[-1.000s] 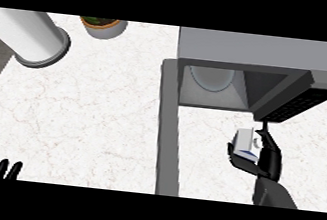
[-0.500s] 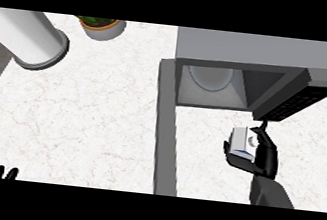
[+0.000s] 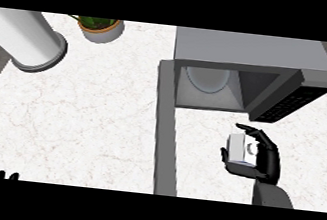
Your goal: Pick up the milk, place it into the microwave and close the microwave
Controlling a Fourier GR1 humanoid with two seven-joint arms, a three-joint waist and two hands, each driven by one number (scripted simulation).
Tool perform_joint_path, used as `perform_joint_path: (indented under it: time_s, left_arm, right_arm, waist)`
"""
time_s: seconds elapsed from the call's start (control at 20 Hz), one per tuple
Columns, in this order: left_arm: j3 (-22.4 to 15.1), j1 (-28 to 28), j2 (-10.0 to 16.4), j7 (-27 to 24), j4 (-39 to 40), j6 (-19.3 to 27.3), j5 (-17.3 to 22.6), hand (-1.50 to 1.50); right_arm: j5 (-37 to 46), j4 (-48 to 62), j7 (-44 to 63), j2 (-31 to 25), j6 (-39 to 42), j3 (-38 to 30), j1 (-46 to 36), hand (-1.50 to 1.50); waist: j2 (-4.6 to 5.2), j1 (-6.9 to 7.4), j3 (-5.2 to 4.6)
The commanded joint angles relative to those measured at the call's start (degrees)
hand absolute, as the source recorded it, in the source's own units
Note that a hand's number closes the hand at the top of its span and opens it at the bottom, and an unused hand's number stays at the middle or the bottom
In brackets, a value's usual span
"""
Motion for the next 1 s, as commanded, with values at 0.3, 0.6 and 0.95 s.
perform_joint_path:
  time_s: [0.3, 0.6, 0.95]
  left_arm:
    - [3.72, -2.91, 1.05, 3.31, 0.24, 0.71, 4.10, -1.50]
    - [2.47, -1.46, -0.46, -2.39, 3.51, -0.92, 0.53, -1.50]
    - [3.77, -0.79, 0.76, -0.33, 1.81, -2.23, 2.86, -1.50]
  right_arm:
    - [-12.51, -31.00, 17.73, 1.43, 2.75, 13.77, 11.04, 1.50]
    - [-5.46, -40.74, 27.98, 1.44, -9.02, 19.31, 9.33, 1.50]
    - [-6.74, -25.79, 26.09, 1.44, -17.70, 23.01, -1.55, 1.50]
  waist:
    - [0.47, 1.06, -0.03]
    - [0.54, 1.77, -0.02]
    - [0.75, 2.42, 0.05]
